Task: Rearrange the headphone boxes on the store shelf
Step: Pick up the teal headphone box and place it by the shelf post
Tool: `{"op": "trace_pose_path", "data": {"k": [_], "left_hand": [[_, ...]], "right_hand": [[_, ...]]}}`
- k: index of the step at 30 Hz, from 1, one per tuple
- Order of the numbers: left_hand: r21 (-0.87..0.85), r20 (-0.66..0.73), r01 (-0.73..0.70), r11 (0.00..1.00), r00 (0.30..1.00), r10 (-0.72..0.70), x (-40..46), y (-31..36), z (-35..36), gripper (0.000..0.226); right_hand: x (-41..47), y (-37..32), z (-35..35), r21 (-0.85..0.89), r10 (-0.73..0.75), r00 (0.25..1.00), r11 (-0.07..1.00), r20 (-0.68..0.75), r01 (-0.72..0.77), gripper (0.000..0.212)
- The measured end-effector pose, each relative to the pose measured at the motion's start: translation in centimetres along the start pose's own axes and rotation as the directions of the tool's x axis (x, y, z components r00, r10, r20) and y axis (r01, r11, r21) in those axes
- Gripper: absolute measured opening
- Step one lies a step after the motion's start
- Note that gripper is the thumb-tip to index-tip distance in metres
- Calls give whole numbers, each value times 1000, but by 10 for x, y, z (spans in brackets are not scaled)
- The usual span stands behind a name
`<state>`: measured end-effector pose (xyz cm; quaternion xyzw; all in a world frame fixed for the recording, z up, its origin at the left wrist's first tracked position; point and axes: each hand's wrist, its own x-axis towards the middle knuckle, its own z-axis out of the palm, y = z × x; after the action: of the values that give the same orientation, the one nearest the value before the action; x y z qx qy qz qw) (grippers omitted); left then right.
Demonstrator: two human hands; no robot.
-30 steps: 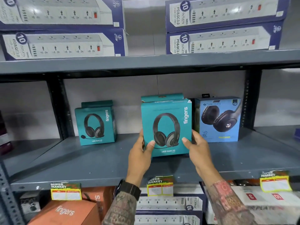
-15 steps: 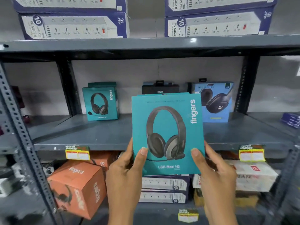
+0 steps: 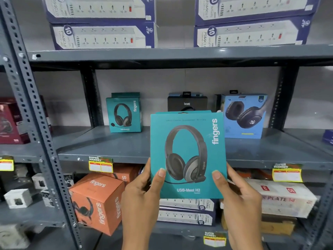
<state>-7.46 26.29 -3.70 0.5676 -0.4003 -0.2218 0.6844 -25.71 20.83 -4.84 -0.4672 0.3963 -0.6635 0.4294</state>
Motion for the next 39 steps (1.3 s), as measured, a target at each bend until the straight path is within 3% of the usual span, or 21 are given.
{"op": "trace_pose_path", "data": {"k": [8, 12, 15, 24, 32, 35, 39], "left_hand": [[171, -33, -155, 973, 986, 163, 89, -26, -55, 42], [256, -20, -181, 949, 981, 193, 162, -46, -89, 54], [327, -17, -134, 935, 989, 148, 214, -66, -111, 58], [528, 0, 15, 849, 1000, -18, 342, -82, -132, 52], [588, 11, 54, 807, 997, -74, 407, -103, -130, 55], [572, 3, 73, 817, 996, -91, 402, -102, -133, 65], [515, -150, 3, 857, 985, 86, 368, -84, -119, 67]], "right_hand": [[40, 32, 112, -189, -107, 963, 969, 246, 156, 42], [77, 50, 185, -329, -107, 931, 916, 350, 229, 36], [100, 65, 233, -435, -84, 918, 861, 387, 262, 29], [166, 109, 342, -554, 10, 917, 799, 400, 233, 38], [200, 122, 377, -591, 57, 916, 780, 397, 207, 40], [202, 112, 368, -592, 91, 876, 770, 473, 239, 50], [216, 85, 323, -546, 99, 821, 790, 562, 278, 70]]}}
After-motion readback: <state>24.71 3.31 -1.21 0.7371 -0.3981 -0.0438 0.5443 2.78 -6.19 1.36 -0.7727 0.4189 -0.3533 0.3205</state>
